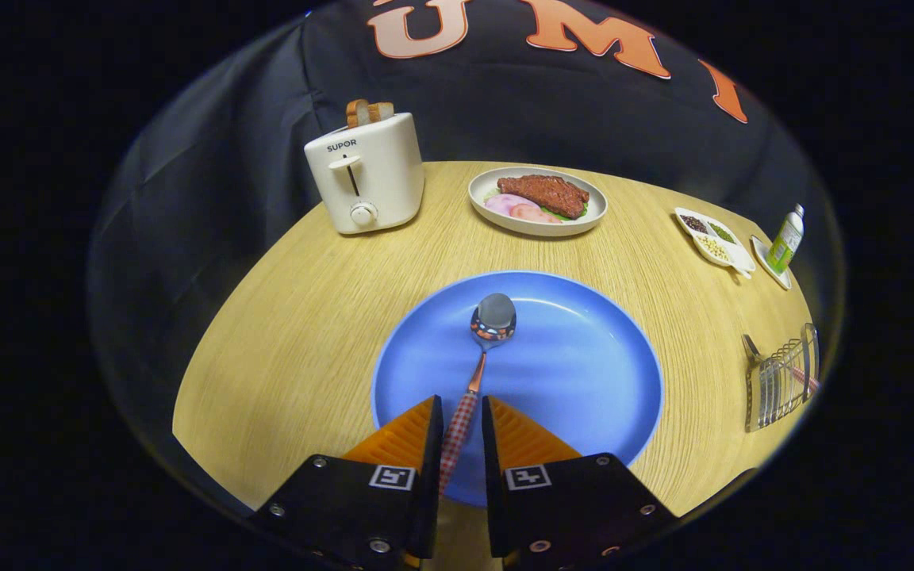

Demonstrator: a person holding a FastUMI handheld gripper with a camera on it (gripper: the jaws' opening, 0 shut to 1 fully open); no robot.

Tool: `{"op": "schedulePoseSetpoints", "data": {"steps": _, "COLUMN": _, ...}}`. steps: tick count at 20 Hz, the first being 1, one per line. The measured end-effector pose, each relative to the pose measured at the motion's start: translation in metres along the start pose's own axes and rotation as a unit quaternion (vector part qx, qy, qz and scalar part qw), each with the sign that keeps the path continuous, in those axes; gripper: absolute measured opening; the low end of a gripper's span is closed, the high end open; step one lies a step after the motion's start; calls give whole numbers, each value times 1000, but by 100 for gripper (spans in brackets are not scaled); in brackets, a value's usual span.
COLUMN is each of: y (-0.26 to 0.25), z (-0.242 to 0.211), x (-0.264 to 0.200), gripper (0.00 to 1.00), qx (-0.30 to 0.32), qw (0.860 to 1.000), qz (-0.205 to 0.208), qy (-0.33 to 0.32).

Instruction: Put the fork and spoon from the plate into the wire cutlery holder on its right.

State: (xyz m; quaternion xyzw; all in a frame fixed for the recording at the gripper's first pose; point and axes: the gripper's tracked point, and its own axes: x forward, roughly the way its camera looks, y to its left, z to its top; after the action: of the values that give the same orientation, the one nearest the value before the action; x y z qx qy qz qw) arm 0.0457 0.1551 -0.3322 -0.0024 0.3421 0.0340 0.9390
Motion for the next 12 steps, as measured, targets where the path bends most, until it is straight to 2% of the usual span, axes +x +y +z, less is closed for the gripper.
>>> {"op": "schedulePoseSetpoints", "data": {"steps": 4, "y": -12, "z": -4, "x": 4, "gripper": 17, "qx": 6, "qw": 1000, "qz": -14, "qy": 0}}
{"op": "schedulePoseSetpoints", "data": {"steps": 6, "y": -16, "z": -8, "x": 10, "gripper": 15, "qx": 5, "qw": 1000, "qz": -16, "qy": 4}}
{"op": "schedulePoseSetpoints", "data": {"steps": 9, "y": -19, "z": -7, "x": 11, "gripper": 15, "qx": 6, "qw": 1000, "qz": -12, "qy": -4}}
{"op": "schedulePoseSetpoints", "data": {"steps": 12, "y": -20, "z": -7, "x": 10, "gripper": 8, "qx": 19, "qw": 1000, "qz": 3, "qy": 3}}
